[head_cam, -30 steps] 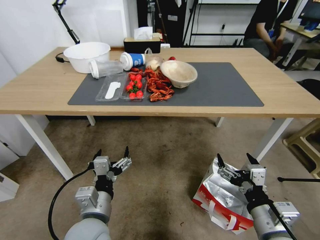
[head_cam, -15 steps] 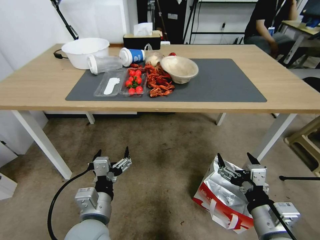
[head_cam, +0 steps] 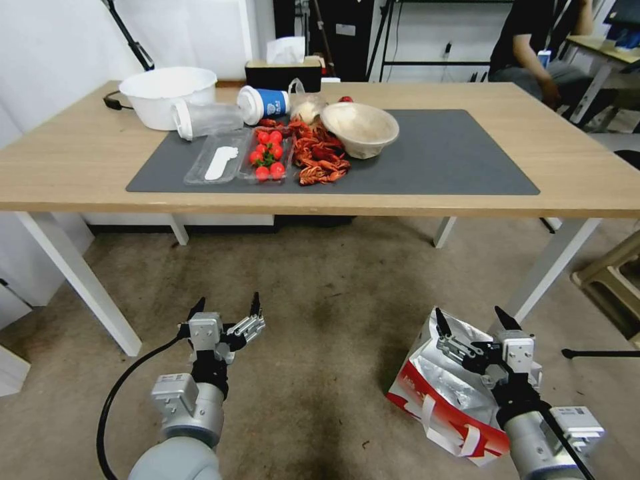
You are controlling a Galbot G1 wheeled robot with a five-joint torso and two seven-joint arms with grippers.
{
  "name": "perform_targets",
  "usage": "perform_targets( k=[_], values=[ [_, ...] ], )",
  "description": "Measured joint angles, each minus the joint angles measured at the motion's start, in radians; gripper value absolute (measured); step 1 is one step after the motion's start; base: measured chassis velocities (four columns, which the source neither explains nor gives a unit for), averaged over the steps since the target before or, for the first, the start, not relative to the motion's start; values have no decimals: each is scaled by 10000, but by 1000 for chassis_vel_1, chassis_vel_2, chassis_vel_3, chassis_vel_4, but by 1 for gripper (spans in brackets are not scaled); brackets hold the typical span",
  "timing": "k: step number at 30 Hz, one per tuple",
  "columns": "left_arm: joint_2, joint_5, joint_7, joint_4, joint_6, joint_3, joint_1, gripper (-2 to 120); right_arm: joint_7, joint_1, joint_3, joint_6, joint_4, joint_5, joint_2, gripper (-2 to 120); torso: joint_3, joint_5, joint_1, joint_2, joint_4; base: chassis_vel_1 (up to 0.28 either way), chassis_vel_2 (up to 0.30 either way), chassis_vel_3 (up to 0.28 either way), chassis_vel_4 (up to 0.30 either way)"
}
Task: Pick up the food delivery bag from the floor and place it on the table.
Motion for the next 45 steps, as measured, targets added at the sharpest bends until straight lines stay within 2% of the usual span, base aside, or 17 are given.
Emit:
perform_targets(
  k=[25, 30, 32, 45],
  values=[
    [-44, 97, -25, -67, -43, -61, 77, 100, -11, 17, -29, -13, -29, 33, -25, 100, -703, 0, -311, -1011, 0, 0, 0, 0, 0],
    [-48, 105, -33, -68, -102, -62, 92, 100, 3, 18, -42, -3, -36, 18, 2, 100, -779, 0, -353, -1131, 0, 0, 0, 0, 0],
    [-62, 122, -43, -37, -117, -45, 75, 100, 2, 14, -53, 2, -47, -7, 40, 100, -898, 0, -385, -1282, -1, 0, 0, 0, 0],
    [-30, 129, -44, -17, -108, -9, 1, 100, -22, -34, -24, 18, -29, -36, 27, 100, -1264, 0, -497, -1758, 0, 0, 0, 0, 0]
  ],
)
